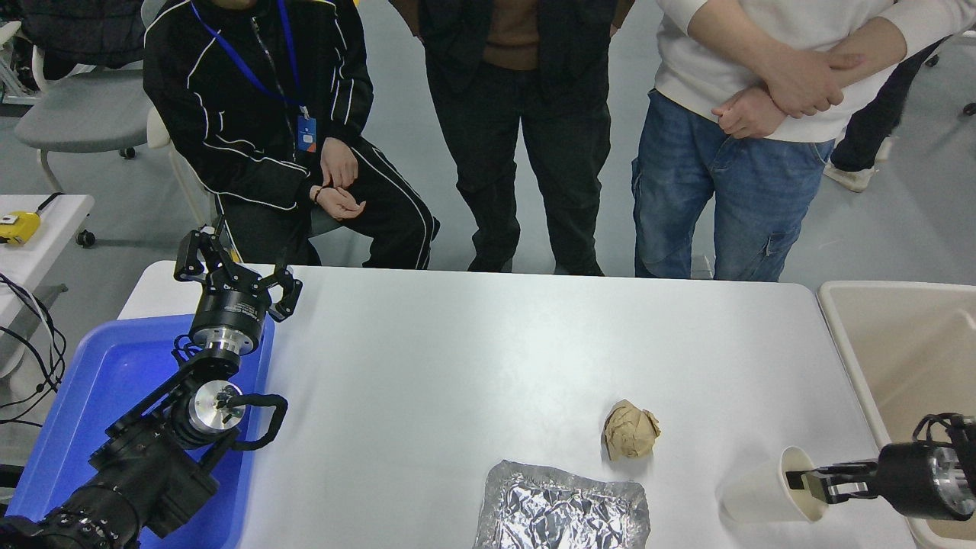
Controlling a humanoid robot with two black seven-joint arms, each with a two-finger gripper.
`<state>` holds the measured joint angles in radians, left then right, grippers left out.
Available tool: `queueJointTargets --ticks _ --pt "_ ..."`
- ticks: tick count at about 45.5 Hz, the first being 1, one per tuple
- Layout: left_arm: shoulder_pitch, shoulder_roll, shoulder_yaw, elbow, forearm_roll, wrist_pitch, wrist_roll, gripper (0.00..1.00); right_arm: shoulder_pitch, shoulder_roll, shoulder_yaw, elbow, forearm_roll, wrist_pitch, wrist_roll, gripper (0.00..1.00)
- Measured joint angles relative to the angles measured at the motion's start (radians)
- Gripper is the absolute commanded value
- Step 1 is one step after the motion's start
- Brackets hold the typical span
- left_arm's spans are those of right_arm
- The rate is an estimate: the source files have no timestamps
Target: Dispose of the paper cup in the dustbin
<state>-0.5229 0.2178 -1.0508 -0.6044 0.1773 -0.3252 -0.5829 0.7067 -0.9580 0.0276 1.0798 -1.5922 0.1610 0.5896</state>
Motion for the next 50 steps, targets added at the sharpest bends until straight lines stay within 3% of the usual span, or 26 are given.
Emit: queueJointTargets --ticks 19,40,50 --pt "0.0 0.0 0.0 0.0 0.0 0.0 0.0 1.0 0.092 -0.021 0.016 -0.096 0.224 0.0 0.022 0.0" --pt "0.0 0.0 0.0 0.0 0.0 0.0 0.0 1.0 0.114 0.192 -0.01 -0.706 0.54 0.008 0.019 0.0" --pt "0.0 0.0 0.0 0.0 0.0 0.0 0.0 1.0 0.113 0.257 -0.054 -0.881 0.66 0.01 -0.01 0.0"
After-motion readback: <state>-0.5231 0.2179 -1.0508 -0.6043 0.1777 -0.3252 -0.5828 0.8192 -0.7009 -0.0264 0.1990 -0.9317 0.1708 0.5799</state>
